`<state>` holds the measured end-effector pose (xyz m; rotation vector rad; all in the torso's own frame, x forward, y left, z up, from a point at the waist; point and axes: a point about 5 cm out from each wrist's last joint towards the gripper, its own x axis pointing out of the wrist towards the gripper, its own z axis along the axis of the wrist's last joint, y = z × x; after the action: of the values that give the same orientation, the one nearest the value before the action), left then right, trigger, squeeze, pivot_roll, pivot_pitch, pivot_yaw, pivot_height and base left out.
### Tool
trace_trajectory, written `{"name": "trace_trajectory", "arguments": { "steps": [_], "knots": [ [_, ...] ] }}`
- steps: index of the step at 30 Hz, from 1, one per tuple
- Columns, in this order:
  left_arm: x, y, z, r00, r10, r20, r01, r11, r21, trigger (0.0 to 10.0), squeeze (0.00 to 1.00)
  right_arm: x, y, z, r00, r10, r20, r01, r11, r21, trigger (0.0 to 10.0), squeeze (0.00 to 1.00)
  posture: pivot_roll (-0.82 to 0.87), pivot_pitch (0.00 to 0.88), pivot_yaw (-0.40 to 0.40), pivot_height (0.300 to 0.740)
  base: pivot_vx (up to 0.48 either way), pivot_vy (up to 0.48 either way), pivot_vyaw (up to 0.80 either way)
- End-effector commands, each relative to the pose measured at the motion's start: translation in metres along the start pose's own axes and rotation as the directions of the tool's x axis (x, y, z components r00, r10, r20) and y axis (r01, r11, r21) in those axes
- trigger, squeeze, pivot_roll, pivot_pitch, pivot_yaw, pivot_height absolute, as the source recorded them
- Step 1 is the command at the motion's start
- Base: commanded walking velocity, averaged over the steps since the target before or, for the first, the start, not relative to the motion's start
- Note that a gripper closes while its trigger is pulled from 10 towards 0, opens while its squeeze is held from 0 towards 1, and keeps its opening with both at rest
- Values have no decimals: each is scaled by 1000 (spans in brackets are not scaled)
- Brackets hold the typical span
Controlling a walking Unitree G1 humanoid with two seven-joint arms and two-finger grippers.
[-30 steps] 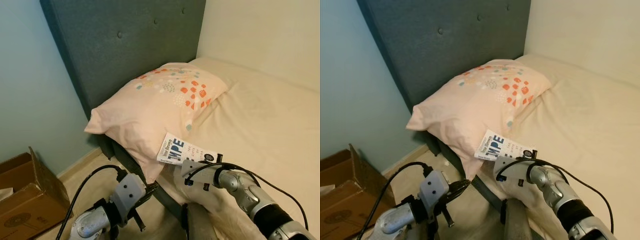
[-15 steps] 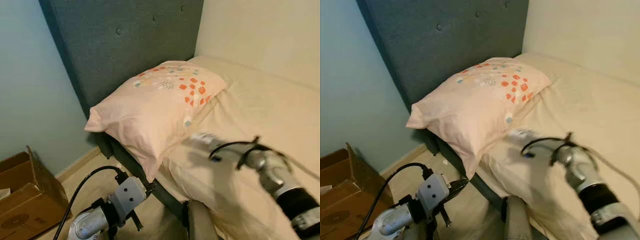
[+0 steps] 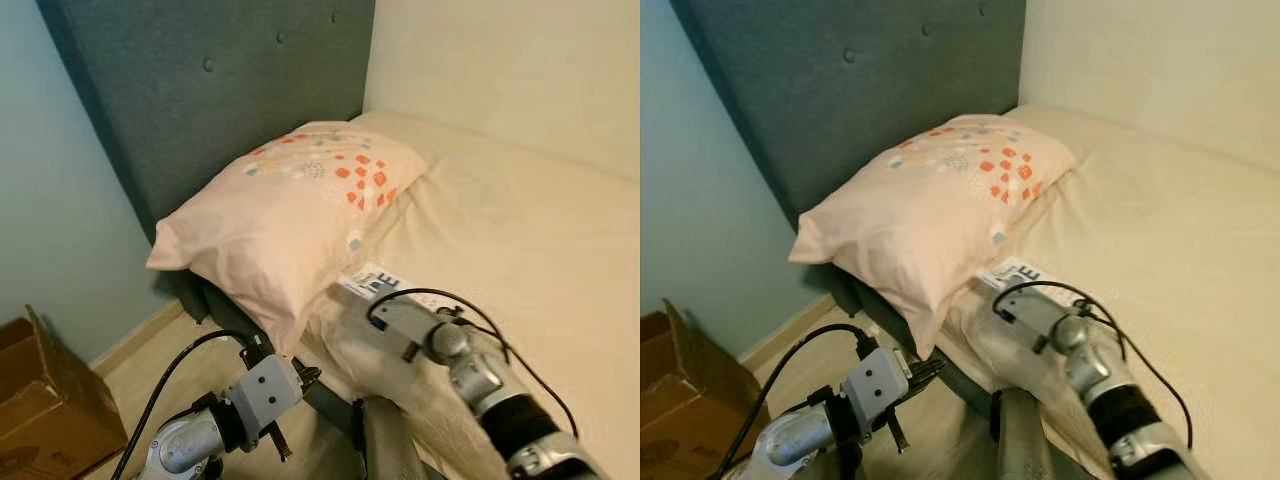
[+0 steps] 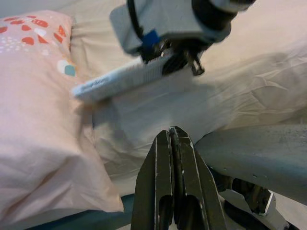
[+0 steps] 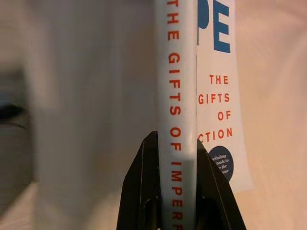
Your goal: Clean up the room
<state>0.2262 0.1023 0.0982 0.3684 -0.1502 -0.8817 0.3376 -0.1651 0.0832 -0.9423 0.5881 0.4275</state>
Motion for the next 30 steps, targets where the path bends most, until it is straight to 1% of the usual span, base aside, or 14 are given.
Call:
{"name": "trace_trajectory", "arguments": {
  "steps": [1, 6, 9, 12, 14, 17, 20, 22, 23, 24, 25, 26, 29, 30],
  "knots": [
    [-2, -3, -3, 1000, -10, -15, 10, 1000, 0, 10000, 0, 4, 12, 2, 998, 59, 11, -59, 998, -11, 10000, 0, -104, 179, -55, 559, 0, 0, 0],
    [-4, -6, -3, 1000, -23, -15, 23, 1000, -4, 10000, 0, 4, 18, 16, 993, 110, 38, -110, 994, -12, 10000, 0, -100, 182, -64, 559, 0, 0, 0],
    [-4, -10, -2, 999, -46, -11, 46, 999, -8, 10000, 0, 3, 20, 17, 989, 146, 14, -145, 989, -13, 10000, 0, -100, 182, -69, 559, 0, 0, 0],
    [-4, -14, -2, 998, -67, -10, 67, 998, -7, 10000, 0, 4, 20, 11, 988, 151, -37, -153, 987, -49, 10000, 0, -101, 183, -73, 559, 0, 0, 0],
    [-3, -17, -1, 997, -74, -7, 74, 997, -11, 10000, 0, 6, 12, -2, 991, 83, -106, -94, 990, -104, 10000, 0, -102, 184, -72, 559, 0, 0, 0],
    [-2, -18, -1, 997, -74, -4, 74, 997, -13, 10000, 0, 6, 2, -11, 990, 14, -141, -31, 992, -124, 10000, 0, -102, 183, -72, 559, 0, 0, 0],
    [-2, -18, -1, 997, -75, -3, 75, 997, -12, 10000, 0, 5, -4, -16, 987, -15, -159, -6, 991, -132, 10000, 0, -102, 184, -70, 559, 0, 0, 0],
    [-2, -17, 0, 997, -76, -3, 76, 997, -12, 10000, 0, 2, -20, -32, 973, -81, -214, 48, 987, -156, 10000, 0, -103, 184, -70, 559, 0, 0, 0],
    [-2, -17, 0, 997, -76, -3, 76, 997, -12, 10000, 0, 2, -20, -32, 973, -81, -214, 48, 987, -156, 10000, 0, -103, 184, -70, 559, 0, 0, 0],
    [-2, -17, 0, 997, -78, -2, 78, 997, -13, 10000, 0, -1, -30, -41, 962, -118, -247, 77, 982, -171, 10000, 0, -105, 186, -68, 559, 0, 0, 0],
    [-2, -17, 0, 997, -78, -2, 78, 997, -13, 10000, 0, -1, -30, -41, 962, -118, -247, 77, 982, -171, 10000, 0, -105, 186, -68, 559, 0, 0, 0],
    [-1, -18, -1, 997, -81, -2, 81, 997, -13, 10000, 0, -3, -36, -47, 953, -142, -267, 98, 980, -174, 10000, 0, -105, 186, -68, 559, 0, 0, 0],
    [-1, -18, -1, 997, -83, -2, 83, 996, -12, 10000, 0, -4, -38, -50, 950, -150, -275, 105, 979, -172, 10000, 0, -111, 187, -62, 559, 0, 0, 0],
    [-1, -17, -1, 996, -85, -1, 85, 996, -11, 10000, 0, -2, -34, -47, 953, -140, -267, 98, 982, -163, 10000, 0, -111, 187, -62, 559, 0, 0, 0]
  ]
}}
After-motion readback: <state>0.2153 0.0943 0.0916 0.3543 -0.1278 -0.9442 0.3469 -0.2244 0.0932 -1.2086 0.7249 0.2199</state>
